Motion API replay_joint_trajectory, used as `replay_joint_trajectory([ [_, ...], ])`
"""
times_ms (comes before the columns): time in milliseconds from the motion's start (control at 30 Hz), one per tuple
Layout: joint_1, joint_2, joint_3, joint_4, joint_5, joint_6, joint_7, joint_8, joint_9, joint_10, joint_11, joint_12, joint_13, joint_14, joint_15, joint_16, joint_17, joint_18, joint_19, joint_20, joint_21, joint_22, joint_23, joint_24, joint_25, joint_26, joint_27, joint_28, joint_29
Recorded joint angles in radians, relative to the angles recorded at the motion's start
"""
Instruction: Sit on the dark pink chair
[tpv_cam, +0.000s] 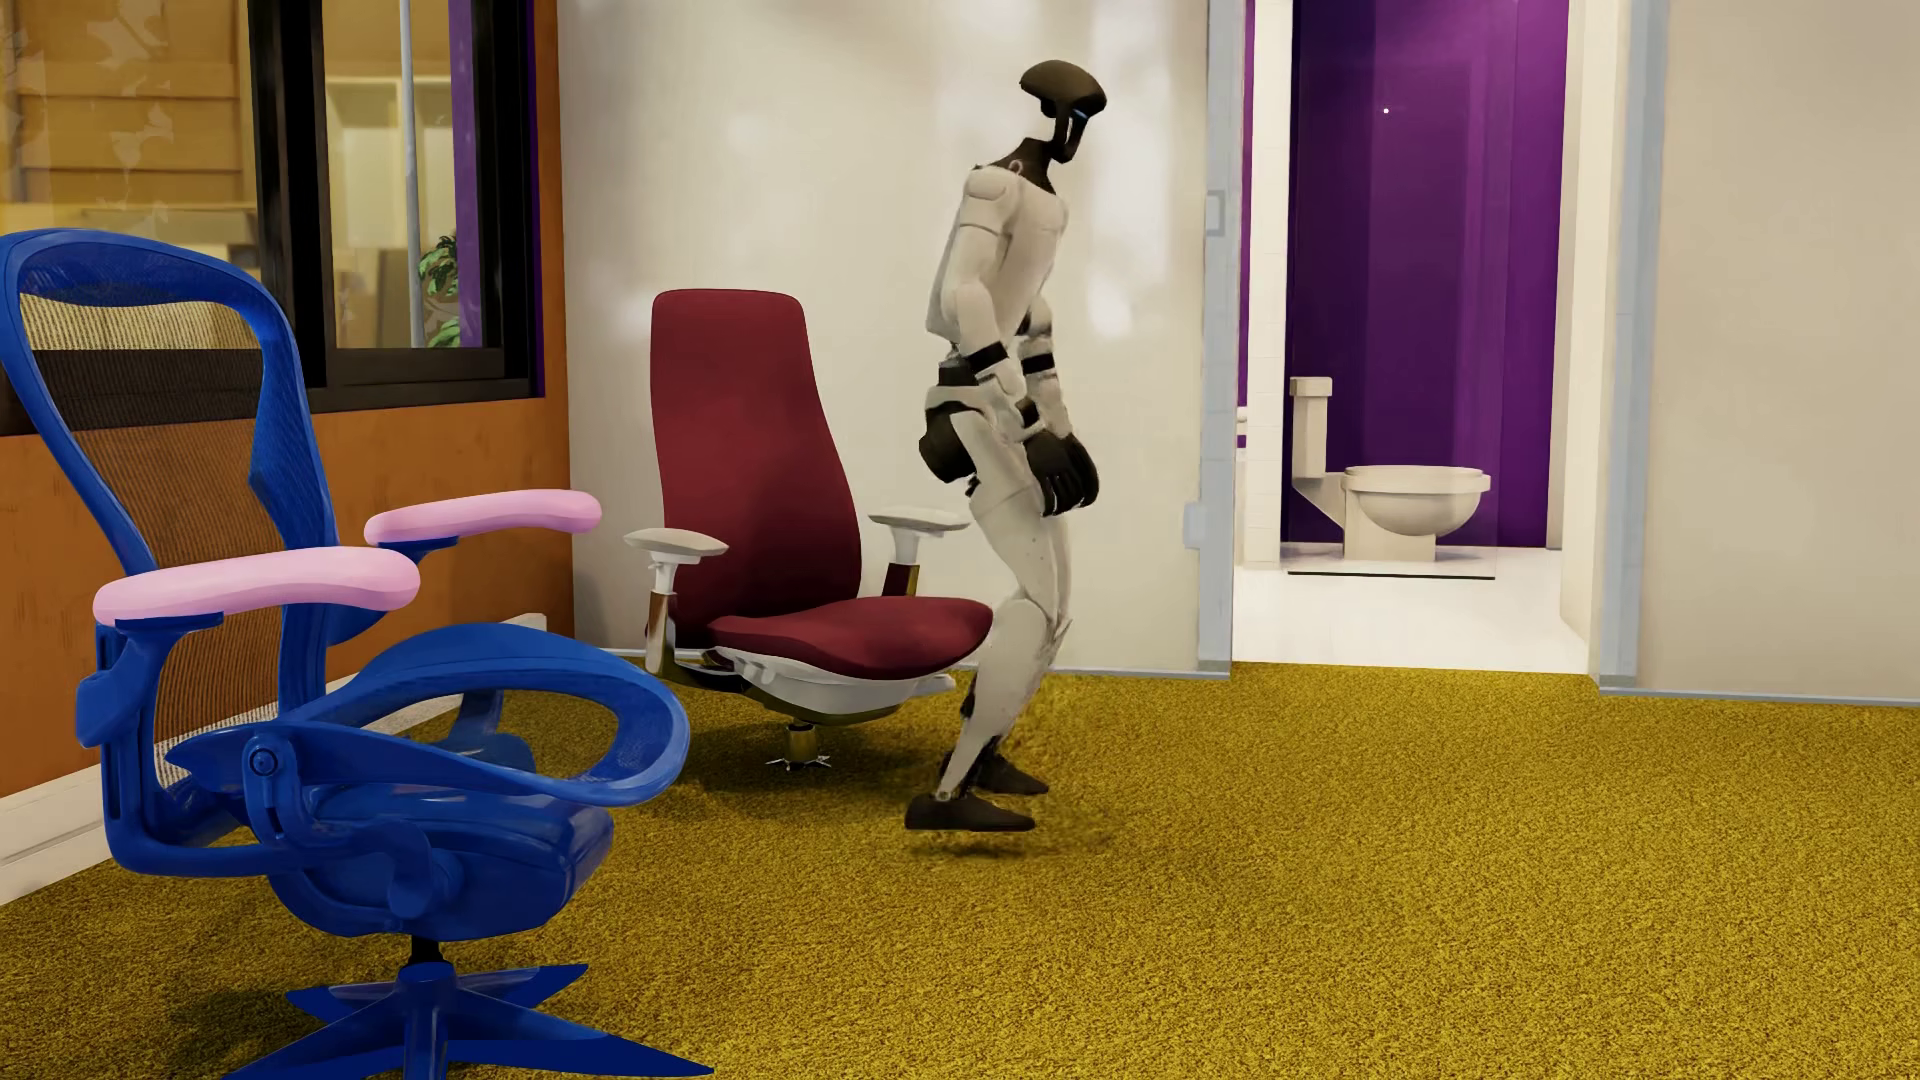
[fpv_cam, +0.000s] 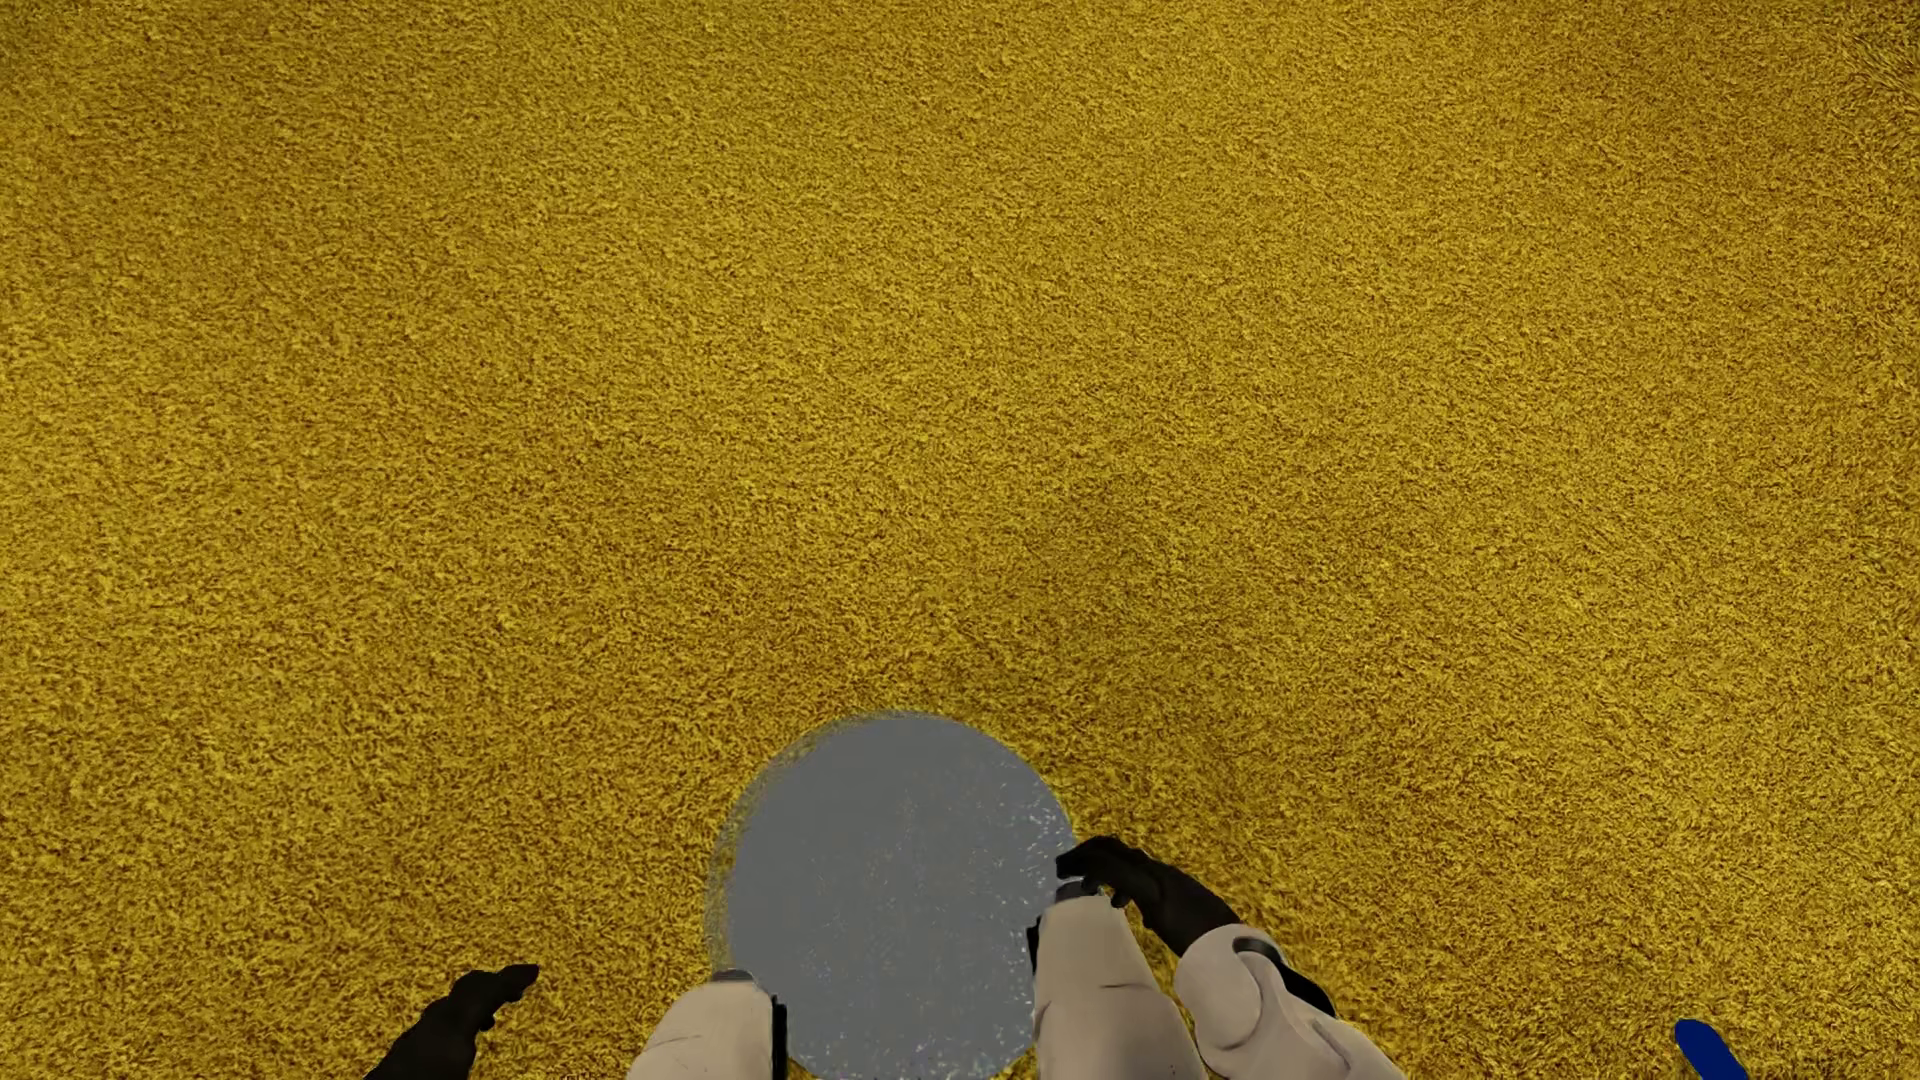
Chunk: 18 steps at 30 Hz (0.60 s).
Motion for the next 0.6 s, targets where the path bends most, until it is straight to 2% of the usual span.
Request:
replay_joint_trajectory([
  [33, -0.059, -0.012, 0.006, 0.007, -0.031, 0.008, 0.019, -0.028, 0.009, 0.077, 0.059, 0.004, 0.008, -0.01, -0.011, -0.023, -0.023, 0.026, 0.01, 0.011, 0.008, 0.006, 0.022, -0.04, -0.006, 0.006, 0.012, 0.055, -0.039],
  [67, -0.12, -0.016, 0.013, 0.022, -0.058, 0.005, 0.013, -0.057, 0.029, 0.17, 0.102, 0.004, 0.0, -0.048, -0.02, -0.025, -0.033, 0.04, 0.018, 0.047, -0.003, -0.001, 0.057, -0.04, -0.026, 0.011, 0.027, 0.056, -0.03],
  [100, -0.191, -0.026, 0.026, 0.025, -0.081, 0.009, -0.012, -0.079, 0.055, 0.253, 0.124, -0.011, -0.025, -0.046, -0.004, -0.021, -0.054, 0.059, 0.011, 0.039, -0.03, 0.0, 0.077, -0.054, -0.015, 0.001, 0.03, 0.055, -0.034],
  [133, -0.258, -0.038, 0.037, 0.03, -0.113, -0.002, -0.035, -0.092, 0.094, 0.34, 0.104, -0.032, -0.043, -0.081, -0.052, 0.007, -0.07, 0.045, 0.048, 0.035, -0.067, -0.008, 0.086, -0.033, 0.0, -0.002, 0.045, 0.028, -0.03],
  [167, -0.344, -0.114, 0.043, 0.047, -0.123, -0.01, -0.038, -0.091, 0.118, 0.443, 0.151, -0.039, -0.052, -0.11, -0.098, 0.019, -0.086, 0.042, 0.062, 0.052, -0.09, -0.02, 0.086, 0.0, 0.032, 0.033, 0.036, -0.026, -0.037],
  [200, -0.443, -0.245, 0.045, 0.074, -0.124, -0.018, -0.046, -0.081, 0.141, 0.563, 0.277, -0.041, -0.067, -0.15, -0.114, 0.055, -0.098, 0.024, 0.1, 0.06, -0.1, -0.063, 0.092, 0.012, 0.049, -0.04, 0.036, -0.053, -0.06],
  [233, -0.531, -0.364, 0.041, 0.09, -0.141, -0.036, -0.049, -0.069, 0.161, 0.668, 0.389, -0.036, -0.089, -0.164, -0.146, 0.08, -0.113, 0.014, 0.141, 0.074, -0.113, -0.093, 0.101, 0.03, 0.053, -0.055, 0.054, -0.071, -0.032],
  [267, -0.612, -0.432, 0.032, 0.088, -0.169, -0.028, -0.07, -0.097, 0.202, 0.775, 0.481, -0.043, -0.103, -0.198, -0.194, 0.099, -0.134, 0.001, 0.146, 0.07, -0.128, -0.13, 0.092, 0.049, 0.081, -0.043, 0.066, -0.072, -0.048],
  [300, -0.666, -0.508, 0.035, 0.089, -0.183, -0.033, -0.079, -0.078, 0.248, 0.869, 0.583, -0.078, -0.132, -0.226, -0.214, 0.11, -0.151, -0.002, 0.171, 0.054, -0.132, -0.13, 0.109, 0.042, 0.099, -0.05, 0.058, -0.072, -0.073],
  [333, -0.706, -0.577, 0.033, 0.099, -0.187, -0.037, -0.083, -0.032, 0.281, 0.954, 0.668, -0.094, -0.145, -0.252, -0.228, 0.121, -0.167, -0.018, 0.201, 0.053, -0.121, -0.144, 0.116, 0.037, 0.117, -0.044, 0.068, -0.063, -0.092],
  [367, -0.738, -0.633, 0.029, 0.109, -0.175, -0.038, -0.101, -0.016, 0.312, 1.029, 0.74, -0.105, -0.163, -0.282, -0.234, 0.127, -0.171, -0.022, 0.206, 0.062, -0.109, -0.157, 0.12, 0.028, 0.119, -0.038, 0.061, -0.041, -0.13],
  [400, -0.773, -0.678, 0.027, 0.106, -0.165, -0.037, -0.115, 0.001, 0.337, 1.1, 0.809, -0.116, -0.176, -0.311, -0.239, 0.139, -0.178, -0.022, 0.21, 0.058, -0.121, -0.163, 0.119, 0.027, 0.124, -0.018, 0.072, -0.024, -0.077],
  [433, -0.797, -0.725, 0.024, 0.101, -0.163, -0.039, -0.117, 0.025, 0.354, 1.147, 0.87, -0.131, -0.177, -0.314, -0.238, 0.143, -0.185, -0.028, 0.211, 0.05, -0.143, -0.168, 0.099, 0.038, 0.114, -0.009, 0.085, 0.004, -0.058],
  [467, -0.813, -0.751, 0.022, 0.094, -0.161, -0.035, -0.137, 0.051, 0.37, 1.204, 0.923, -0.14, -0.164, -0.345, -0.241, 0.153, -0.186, -0.049, 0.222, 0.004, -0.147, -0.176, 0.076, -0.012, 0.136, -0.024, 0.068, 0.031, -0.064],
  [500, -0.81, -0.748, 0.017, 0.104, -0.164, -0.033, -0.142, 0.059, 0.393, 1.238, 0.953, -0.162, -0.158, -0.348, -0.245, 0.165, -0.181, -0.076, 0.228, 0.009, -0.155, -0.174, 0.068, 0.007, 0.127, -0.001, 0.065, 0.058, -0.063],
  [533, -0.789, -0.737, 0.014, 0.114, -0.164, -0.034, -0.143, 0.059, 0.409, 1.256, 0.962, -0.184, -0.156, -0.365, -0.235, 0.171, -0.163, -0.077, 0.236, 0.022, -0.153, -0.171, 0.072, 0.008, 0.129, 0.002, 0.054, 0.019, -0.061],
  [600, -0.748, -0.693, 0.022, 0.148, -0.168, -0.037, -0.133, 0.046, 0.425, 1.27, 0.963, -0.205, -0.131, -0.354, -0.217, 0.155, -0.124, -0.089, 0.253, 0.032, -0.16, -0.157, 0.103, -0.007, 0.122, 0.023, 0.052, 0.057, -0.085],
])
